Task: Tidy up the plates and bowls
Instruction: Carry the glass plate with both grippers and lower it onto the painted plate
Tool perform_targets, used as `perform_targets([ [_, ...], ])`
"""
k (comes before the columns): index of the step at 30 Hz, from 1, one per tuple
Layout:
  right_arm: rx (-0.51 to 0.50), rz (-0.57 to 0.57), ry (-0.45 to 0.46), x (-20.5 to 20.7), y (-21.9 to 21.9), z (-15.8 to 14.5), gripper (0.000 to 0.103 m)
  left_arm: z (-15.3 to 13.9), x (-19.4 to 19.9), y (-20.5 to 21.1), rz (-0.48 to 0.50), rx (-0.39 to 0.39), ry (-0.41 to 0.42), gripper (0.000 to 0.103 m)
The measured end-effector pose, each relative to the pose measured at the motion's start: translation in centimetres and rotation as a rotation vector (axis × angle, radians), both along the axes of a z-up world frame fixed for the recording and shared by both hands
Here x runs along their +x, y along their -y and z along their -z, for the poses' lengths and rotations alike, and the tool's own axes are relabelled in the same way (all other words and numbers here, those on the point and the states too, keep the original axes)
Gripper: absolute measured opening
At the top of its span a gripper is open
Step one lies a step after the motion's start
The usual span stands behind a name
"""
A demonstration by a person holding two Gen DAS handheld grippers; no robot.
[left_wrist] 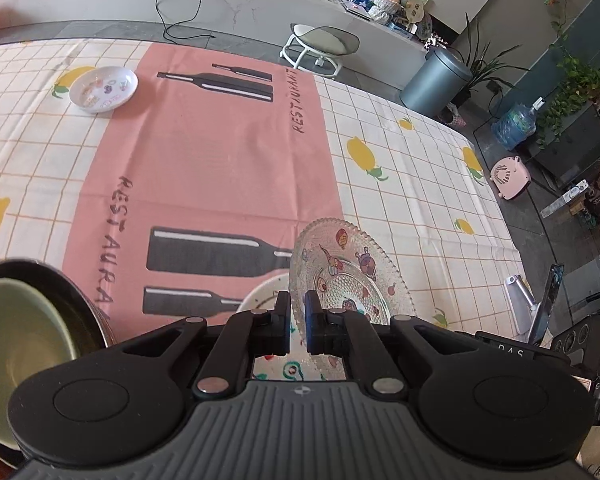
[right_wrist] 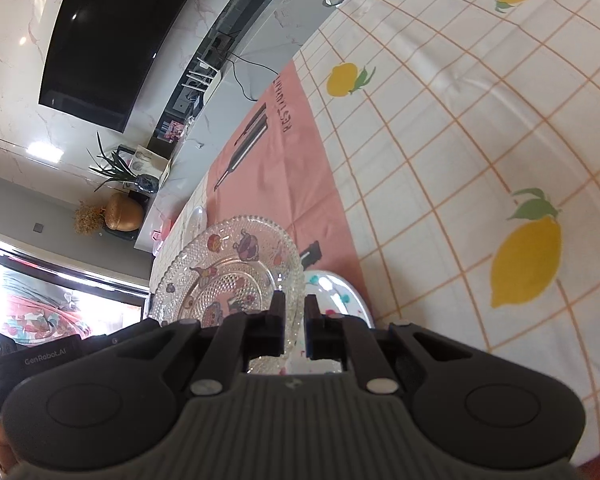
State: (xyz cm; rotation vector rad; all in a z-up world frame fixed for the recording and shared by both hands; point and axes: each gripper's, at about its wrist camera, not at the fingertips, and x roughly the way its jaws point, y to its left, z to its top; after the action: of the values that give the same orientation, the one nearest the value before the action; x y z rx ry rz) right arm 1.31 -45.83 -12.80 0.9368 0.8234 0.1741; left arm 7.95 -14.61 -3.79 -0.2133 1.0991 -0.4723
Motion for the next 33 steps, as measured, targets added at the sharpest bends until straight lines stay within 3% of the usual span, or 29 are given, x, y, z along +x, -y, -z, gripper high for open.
perform_targets([
  [8,-0.065,0.006,-0.04,-2.3,1.0,1.4,0.006,4.4,-2.7,-0.8,-0.053,-0.077,-0.066,0.007],
  [15,-0.123,-0.008,-0.055,-2.3,-0.1,2.2,0.005,6.1,-3.2,-1.6,-0.099,-0.086,-0.049,0.007],
  [33,-0.258,-0.062,-0.062,-0.9,-2.3,1.6,0.006,6.9,-3.7,-1.3,-0.114,-0.003,-0.005,0.01],
])
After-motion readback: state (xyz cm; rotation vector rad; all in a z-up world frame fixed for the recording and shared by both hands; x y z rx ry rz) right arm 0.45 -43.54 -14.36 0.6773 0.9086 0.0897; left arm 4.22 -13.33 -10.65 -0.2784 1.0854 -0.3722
